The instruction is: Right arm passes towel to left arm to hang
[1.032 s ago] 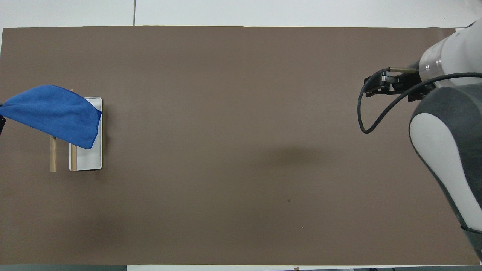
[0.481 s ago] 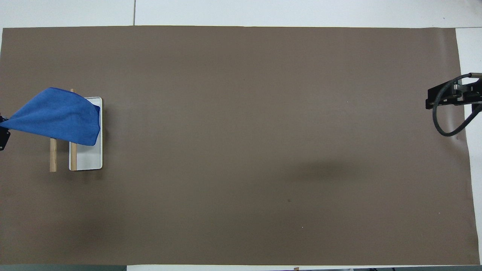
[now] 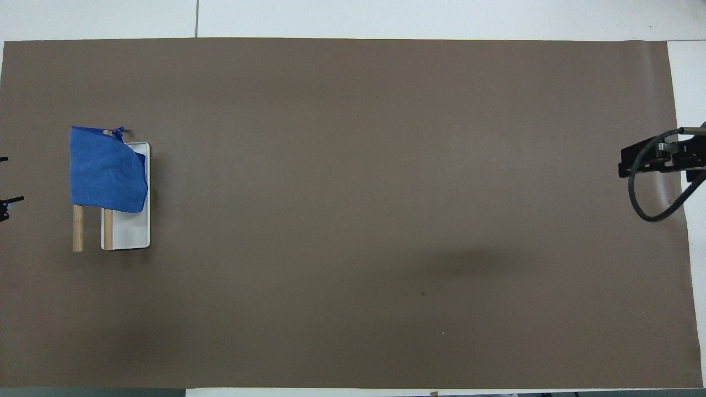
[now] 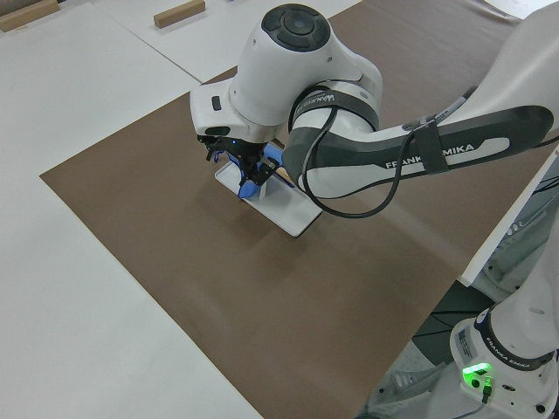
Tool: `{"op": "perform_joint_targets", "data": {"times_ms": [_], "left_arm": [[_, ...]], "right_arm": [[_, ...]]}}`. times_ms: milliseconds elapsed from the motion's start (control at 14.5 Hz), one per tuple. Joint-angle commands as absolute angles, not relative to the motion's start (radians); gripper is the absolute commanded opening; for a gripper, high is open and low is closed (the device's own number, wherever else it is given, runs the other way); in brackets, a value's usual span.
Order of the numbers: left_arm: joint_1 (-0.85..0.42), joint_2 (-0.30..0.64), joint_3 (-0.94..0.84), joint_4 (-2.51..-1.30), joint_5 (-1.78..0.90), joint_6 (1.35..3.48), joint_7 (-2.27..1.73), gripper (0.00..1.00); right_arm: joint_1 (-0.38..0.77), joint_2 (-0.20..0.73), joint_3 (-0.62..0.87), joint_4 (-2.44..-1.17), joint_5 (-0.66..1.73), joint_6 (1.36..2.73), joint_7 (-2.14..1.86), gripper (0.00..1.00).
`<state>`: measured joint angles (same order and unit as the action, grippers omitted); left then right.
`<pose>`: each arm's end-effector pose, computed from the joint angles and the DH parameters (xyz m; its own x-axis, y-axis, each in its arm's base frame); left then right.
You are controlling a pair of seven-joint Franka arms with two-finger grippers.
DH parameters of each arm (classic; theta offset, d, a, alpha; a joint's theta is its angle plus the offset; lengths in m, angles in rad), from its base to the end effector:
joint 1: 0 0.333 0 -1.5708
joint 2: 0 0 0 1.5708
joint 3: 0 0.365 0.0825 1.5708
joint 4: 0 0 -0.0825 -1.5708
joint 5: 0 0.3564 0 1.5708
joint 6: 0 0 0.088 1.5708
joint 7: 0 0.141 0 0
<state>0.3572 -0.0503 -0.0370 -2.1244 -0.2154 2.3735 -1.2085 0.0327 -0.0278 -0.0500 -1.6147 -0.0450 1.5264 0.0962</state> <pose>0.5170 0.1633 0.4940 -0.0775 0.9942 -0.0739 0.9396 0.0976 0.3281 0.5091 -0.0157 0.6310 0.9918 -0.1150 -0.0560 -0.1123 -0.9925 0.0492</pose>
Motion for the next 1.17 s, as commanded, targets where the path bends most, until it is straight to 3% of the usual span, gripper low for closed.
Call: {"op": "perform_joint_targets", "data": {"times_ms": [0, 688, 1101], "left_arm": [[0.321, -0.017, -0.041, -2.024, -0.195, 2.295, -1.094, 1.00], [0.092, 0.011, -0.046, -1.878, -0.084, 2.208, -0.507, 1.00], [0.057, 0.014, -0.048, -1.709, -0.051, 1.878, -0.189, 1.00]], "right_arm": [[0.028, -0.058, -0.043, -1.644, -0.055, 1.532, 0.078, 1.00], [0.029, -0.058, -0.041, -1.641, -0.046, 1.526, 0.077, 1.00], [0.028, -0.058, -0.038, -1.643, -0.044, 1.529, 0.078, 1.00]]}}
